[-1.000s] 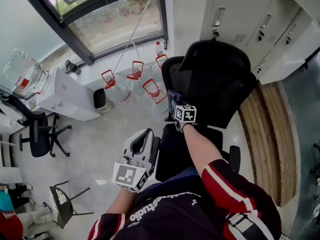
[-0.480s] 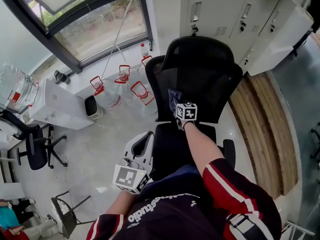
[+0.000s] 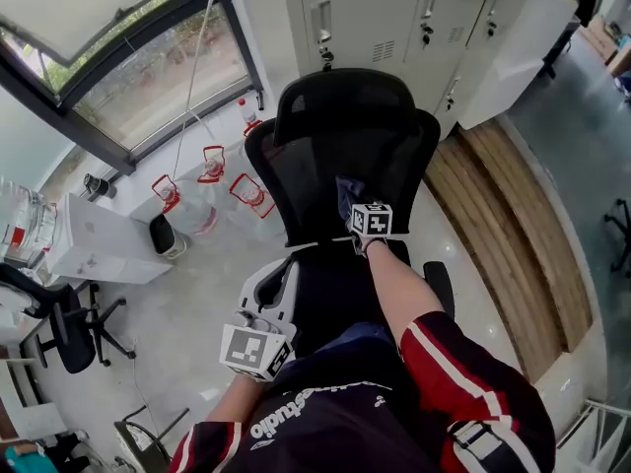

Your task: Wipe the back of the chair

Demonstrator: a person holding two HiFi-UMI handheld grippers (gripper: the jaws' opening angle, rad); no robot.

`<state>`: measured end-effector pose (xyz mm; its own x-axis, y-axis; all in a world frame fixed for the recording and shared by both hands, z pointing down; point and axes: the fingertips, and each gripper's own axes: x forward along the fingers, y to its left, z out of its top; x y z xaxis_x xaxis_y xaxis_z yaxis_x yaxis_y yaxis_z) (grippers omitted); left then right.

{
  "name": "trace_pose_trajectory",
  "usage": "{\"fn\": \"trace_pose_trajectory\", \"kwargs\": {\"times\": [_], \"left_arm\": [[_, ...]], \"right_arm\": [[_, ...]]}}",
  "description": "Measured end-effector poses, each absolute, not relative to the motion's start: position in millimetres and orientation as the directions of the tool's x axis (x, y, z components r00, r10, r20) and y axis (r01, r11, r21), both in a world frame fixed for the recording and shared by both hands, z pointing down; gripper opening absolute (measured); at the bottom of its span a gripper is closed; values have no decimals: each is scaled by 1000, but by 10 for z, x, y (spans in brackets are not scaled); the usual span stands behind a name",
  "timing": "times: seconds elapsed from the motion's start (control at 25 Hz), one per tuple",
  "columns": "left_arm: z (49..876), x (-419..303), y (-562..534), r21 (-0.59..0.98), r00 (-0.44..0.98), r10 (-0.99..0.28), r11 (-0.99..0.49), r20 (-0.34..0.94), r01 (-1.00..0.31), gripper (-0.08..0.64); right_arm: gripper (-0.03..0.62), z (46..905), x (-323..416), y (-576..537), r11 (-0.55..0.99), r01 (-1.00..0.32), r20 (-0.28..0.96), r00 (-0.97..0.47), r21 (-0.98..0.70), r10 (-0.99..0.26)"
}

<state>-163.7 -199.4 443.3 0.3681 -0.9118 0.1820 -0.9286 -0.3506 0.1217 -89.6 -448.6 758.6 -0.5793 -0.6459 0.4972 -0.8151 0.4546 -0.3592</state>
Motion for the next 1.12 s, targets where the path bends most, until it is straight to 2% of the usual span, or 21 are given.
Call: {"fn": "trace_pose_trajectory", "kwargs": {"times": [0.64,1.12], "left_arm": [[4524,-1071,-2232,117,485,-853,-471,194,-874,28],[4547,-962,-2232,125,512,-838,-497,191,-859,28]], "right_arm": [[57,7666,793,-4811,284,-917,535,-395,-281,-746],[57,7660,1541,-4796,192,-953,550,-294,-237,-781]]}}
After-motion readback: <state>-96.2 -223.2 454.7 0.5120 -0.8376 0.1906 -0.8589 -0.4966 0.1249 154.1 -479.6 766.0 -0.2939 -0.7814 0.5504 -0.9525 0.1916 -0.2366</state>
